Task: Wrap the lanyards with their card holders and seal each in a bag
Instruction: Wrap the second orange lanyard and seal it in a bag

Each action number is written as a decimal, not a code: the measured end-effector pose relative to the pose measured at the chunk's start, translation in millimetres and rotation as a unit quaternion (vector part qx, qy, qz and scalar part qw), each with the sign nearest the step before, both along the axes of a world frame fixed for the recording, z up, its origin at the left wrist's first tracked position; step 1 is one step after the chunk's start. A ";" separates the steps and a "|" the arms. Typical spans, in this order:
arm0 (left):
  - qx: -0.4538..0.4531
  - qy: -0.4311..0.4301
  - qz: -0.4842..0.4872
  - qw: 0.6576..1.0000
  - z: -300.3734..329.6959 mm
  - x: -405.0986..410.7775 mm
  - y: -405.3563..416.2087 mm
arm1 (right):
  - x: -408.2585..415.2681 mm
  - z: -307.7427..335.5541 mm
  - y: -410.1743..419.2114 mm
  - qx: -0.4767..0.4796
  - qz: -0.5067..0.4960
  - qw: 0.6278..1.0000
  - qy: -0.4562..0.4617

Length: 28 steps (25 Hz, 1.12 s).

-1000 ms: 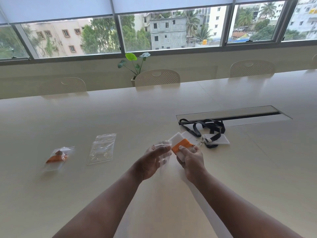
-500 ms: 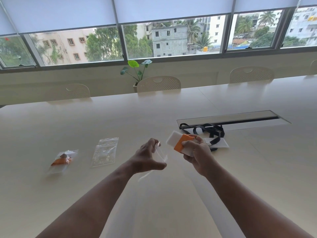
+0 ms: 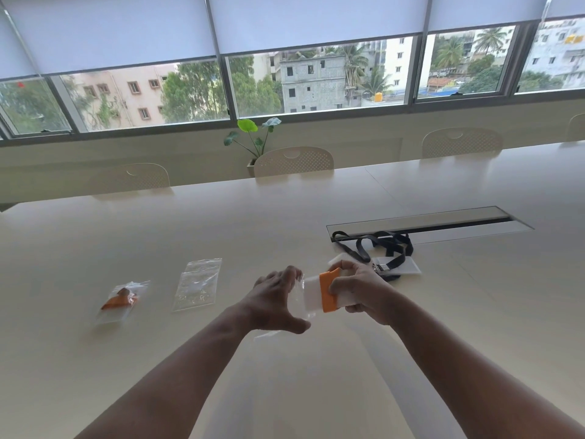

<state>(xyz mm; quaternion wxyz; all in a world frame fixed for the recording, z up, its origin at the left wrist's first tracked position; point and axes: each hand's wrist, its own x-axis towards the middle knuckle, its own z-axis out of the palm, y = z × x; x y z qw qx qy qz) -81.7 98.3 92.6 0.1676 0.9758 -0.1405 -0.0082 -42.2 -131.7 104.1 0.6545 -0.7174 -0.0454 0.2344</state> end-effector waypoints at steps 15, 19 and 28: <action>0.009 -0.005 -0.010 1.000 -7.4 -9.6 -19.3 | -5.3 -9.1 13.5 -0.055 0.023 0.998 -0.010; 0.008 -0.025 -0.007 1.000 -11.8 -9.2 -25.0 | -6.5 -17.0 18.7 -0.048 0.028 0.998 -0.018; 0.008 -0.025 0.008 1.000 -17.9 -7.6 -27.4 | -8.6 -26.0 21.0 -0.031 0.061 0.997 -0.036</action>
